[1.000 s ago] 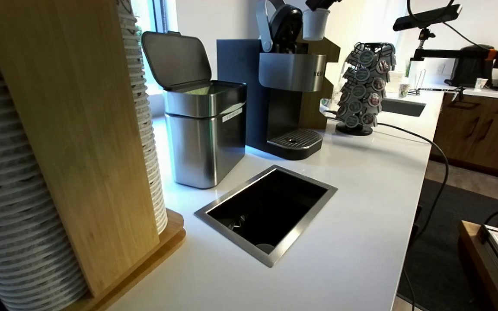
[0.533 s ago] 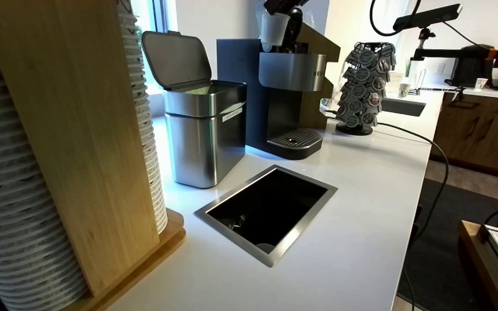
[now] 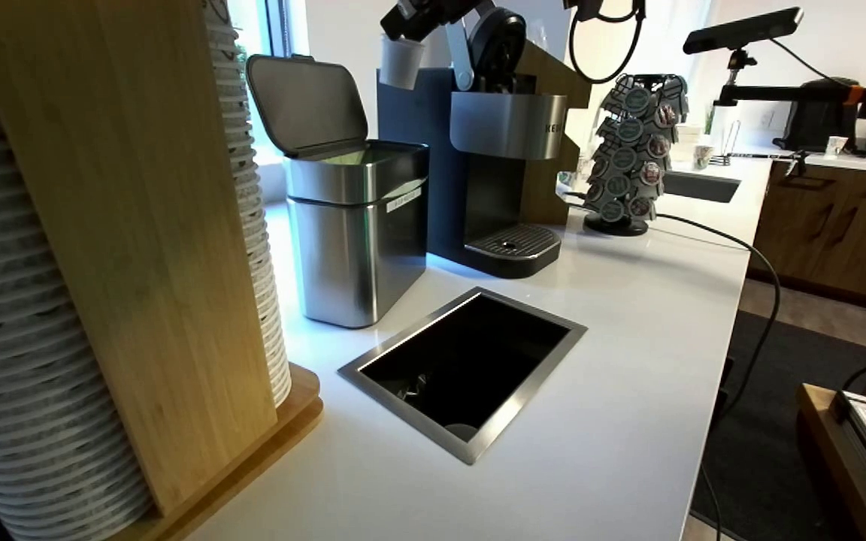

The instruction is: Open the lid of coffee maker, then remove the coffee pod from the coffeemaker and put it in the bin and finally close the lid of the bin

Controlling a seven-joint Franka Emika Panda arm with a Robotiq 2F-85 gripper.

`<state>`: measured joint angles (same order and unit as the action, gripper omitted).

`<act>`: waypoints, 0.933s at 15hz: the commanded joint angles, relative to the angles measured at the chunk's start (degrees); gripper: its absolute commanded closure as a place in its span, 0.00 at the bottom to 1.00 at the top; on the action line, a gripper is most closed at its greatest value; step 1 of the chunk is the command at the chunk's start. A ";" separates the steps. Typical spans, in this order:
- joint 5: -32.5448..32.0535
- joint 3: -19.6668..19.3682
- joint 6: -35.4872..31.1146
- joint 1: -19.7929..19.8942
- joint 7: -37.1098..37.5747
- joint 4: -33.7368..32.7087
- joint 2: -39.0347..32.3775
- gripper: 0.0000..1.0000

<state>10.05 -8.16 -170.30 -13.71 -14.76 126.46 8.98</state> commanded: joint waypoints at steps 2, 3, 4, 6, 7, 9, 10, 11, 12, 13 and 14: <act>-0.01 -0.07 -0.25 0.05 0.00 -0.71 -1.26 0.47; -0.01 -0.07 -0.25 0.05 0.00 -0.71 -1.19 0.47; -0.01 -0.06 -0.25 0.05 0.00 -0.69 -1.00 0.47; 0.81 -0.13 -1.03 -0.31 -0.04 -1.10 -1.86 0.72; 0.89 0.06 -3.22 -0.24 0.73 -1.77 -3.57 0.72; 0.88 0.52 -5.82 -0.07 2.77 -2.96 -6.12 0.72; 1.05 0.61 -6.73 -0.22 3.32 -3.46 -7.20 0.72; 0.51 0.80 -8.83 -0.01 4.34 -4.08 -8.69 0.72; 0.41 0.90 -10.16 -0.01 5.06 -4.87 -10.21 0.72; 0.26 0.92 -11.68 -0.01 5.55 -5.61 -11.70 0.72; 0.20 0.85 -13.03 -0.02 6.09 -6.64 -13.36 0.72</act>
<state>10.10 -7.50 -179.37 -13.67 -10.91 123.32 0.80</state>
